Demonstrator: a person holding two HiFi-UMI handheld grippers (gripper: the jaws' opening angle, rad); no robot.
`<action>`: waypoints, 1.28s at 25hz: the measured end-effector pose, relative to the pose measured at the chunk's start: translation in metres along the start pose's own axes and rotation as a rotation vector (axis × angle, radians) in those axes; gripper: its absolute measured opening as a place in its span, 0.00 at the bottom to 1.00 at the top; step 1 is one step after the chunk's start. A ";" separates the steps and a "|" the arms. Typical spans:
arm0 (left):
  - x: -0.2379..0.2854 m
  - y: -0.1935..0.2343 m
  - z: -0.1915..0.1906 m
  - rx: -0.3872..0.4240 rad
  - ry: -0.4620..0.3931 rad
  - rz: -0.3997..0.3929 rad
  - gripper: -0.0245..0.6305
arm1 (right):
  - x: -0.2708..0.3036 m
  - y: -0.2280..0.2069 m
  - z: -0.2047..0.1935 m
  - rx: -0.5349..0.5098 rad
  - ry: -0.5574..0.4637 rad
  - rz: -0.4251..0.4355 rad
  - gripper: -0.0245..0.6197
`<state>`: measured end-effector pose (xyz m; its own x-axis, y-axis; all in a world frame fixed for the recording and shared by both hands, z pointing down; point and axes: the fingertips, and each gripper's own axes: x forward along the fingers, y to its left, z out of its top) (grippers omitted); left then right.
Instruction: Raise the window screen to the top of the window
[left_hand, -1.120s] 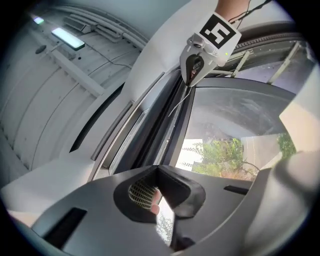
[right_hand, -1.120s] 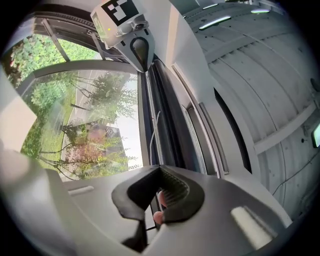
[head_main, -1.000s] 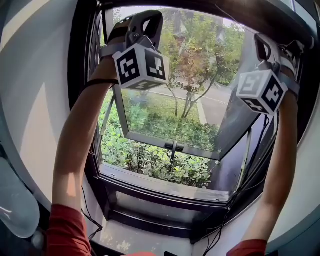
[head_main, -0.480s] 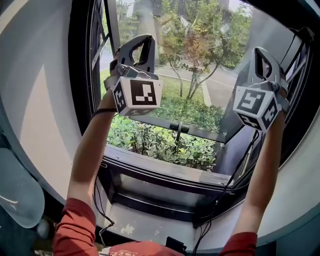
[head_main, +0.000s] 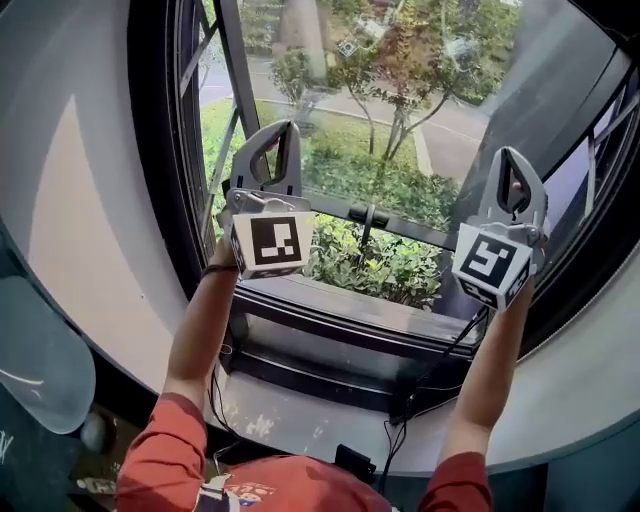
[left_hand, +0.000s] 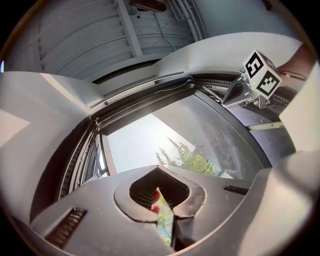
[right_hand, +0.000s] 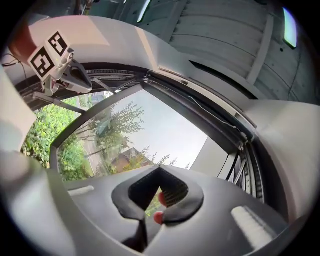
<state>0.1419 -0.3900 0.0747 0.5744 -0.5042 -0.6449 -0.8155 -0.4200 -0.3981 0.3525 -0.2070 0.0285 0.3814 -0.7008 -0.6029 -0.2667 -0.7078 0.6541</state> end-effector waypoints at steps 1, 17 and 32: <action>-0.007 -0.003 -0.006 -0.011 0.012 -0.003 0.05 | -0.007 0.006 -0.007 0.021 0.009 0.006 0.05; -0.128 -0.058 -0.093 -0.179 0.227 -0.048 0.04 | -0.137 0.113 -0.083 0.323 0.141 0.157 0.05; -0.238 -0.106 -0.138 -0.254 0.398 -0.105 0.04 | -0.252 0.179 -0.099 0.590 0.252 0.251 0.05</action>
<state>0.1010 -0.3298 0.3606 0.6752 -0.6780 -0.2904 -0.7374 -0.6300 -0.2436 0.2966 -0.1484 0.3431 0.4199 -0.8585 -0.2942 -0.7841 -0.5065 0.3587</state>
